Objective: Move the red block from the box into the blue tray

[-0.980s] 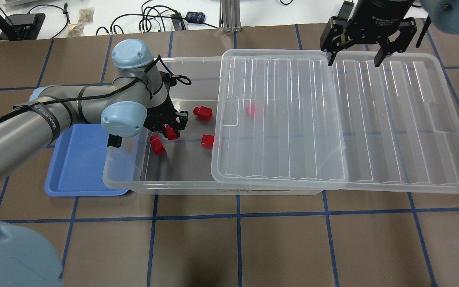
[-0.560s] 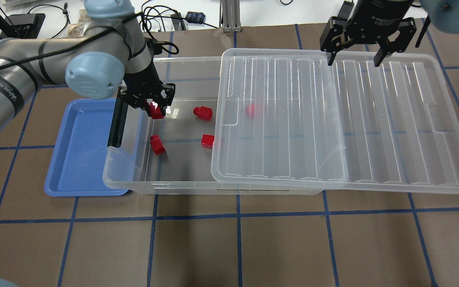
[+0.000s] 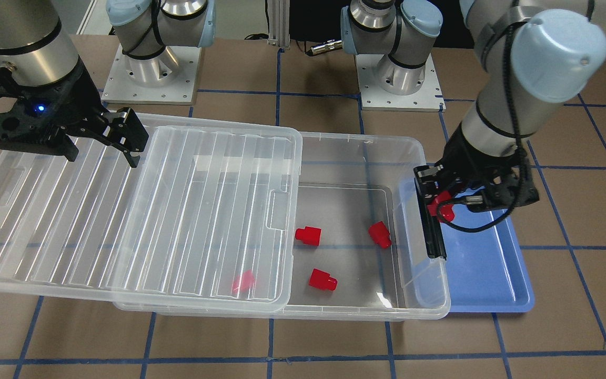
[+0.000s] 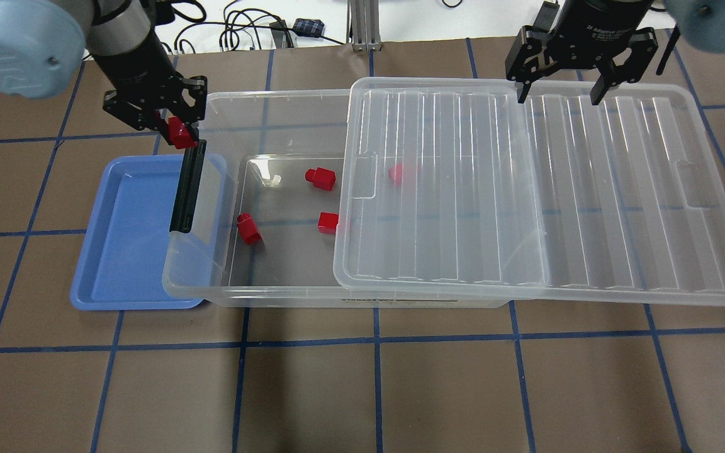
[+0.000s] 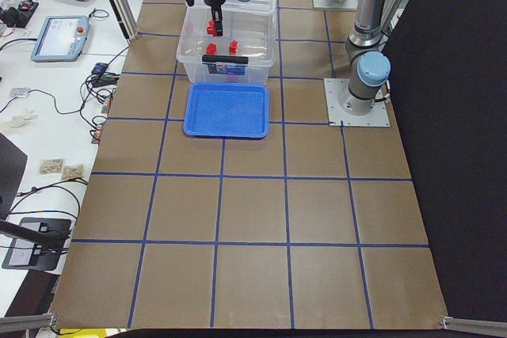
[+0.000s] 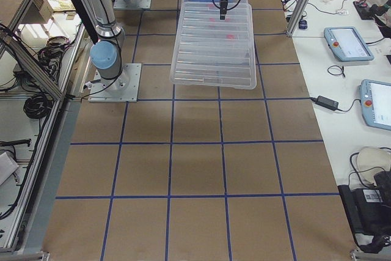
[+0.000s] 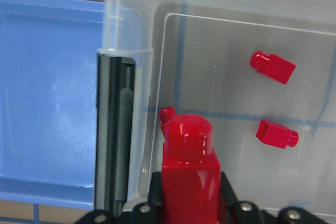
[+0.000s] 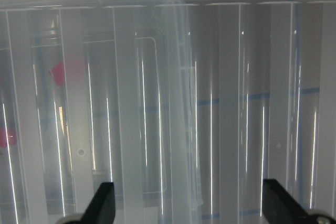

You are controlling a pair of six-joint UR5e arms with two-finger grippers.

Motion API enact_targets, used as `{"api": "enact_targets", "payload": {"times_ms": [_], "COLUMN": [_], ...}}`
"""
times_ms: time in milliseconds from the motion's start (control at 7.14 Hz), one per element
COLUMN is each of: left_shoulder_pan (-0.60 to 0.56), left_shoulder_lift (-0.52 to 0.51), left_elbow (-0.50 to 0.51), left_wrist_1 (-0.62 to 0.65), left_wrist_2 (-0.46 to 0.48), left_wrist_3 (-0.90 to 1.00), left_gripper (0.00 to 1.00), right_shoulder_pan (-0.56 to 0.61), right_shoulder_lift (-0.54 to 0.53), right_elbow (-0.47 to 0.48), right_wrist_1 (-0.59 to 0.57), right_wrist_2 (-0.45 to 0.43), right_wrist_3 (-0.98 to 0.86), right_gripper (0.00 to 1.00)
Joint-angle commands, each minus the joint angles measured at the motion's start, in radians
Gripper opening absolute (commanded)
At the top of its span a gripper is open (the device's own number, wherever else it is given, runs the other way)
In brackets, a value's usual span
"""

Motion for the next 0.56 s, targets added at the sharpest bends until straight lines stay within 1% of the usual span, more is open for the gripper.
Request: {"api": "enact_targets", "payload": {"times_ms": [0,140,280,420], "left_shoulder_pan": [0.181,0.248,0.282,0.295], "left_shoulder_lift": [-0.011,-0.029,-0.058,-0.092], "left_elbow": [-0.014,-0.024,-0.059,-0.098], "left_wrist_1": [-0.032,-0.032,-0.011,0.09], "left_wrist_2": [-0.002,-0.004,-0.004,-0.004], "left_wrist_3": [0.198,0.271,0.361,0.392], "left_gripper": [0.0,0.0,0.0,0.0], "right_shoulder_pan": [0.0,0.0,0.0,0.0], "right_shoulder_lift": [0.0,0.0,0.002,0.002], "right_elbow": [-0.001,0.001,0.001,0.001], "right_wrist_1": [0.001,0.001,0.001,0.001], "right_wrist_2": [0.0,0.0,0.0,-0.002], "right_wrist_3": [0.002,0.002,0.002,0.002], "right_gripper": [1.0,1.0,1.0,1.0]}}
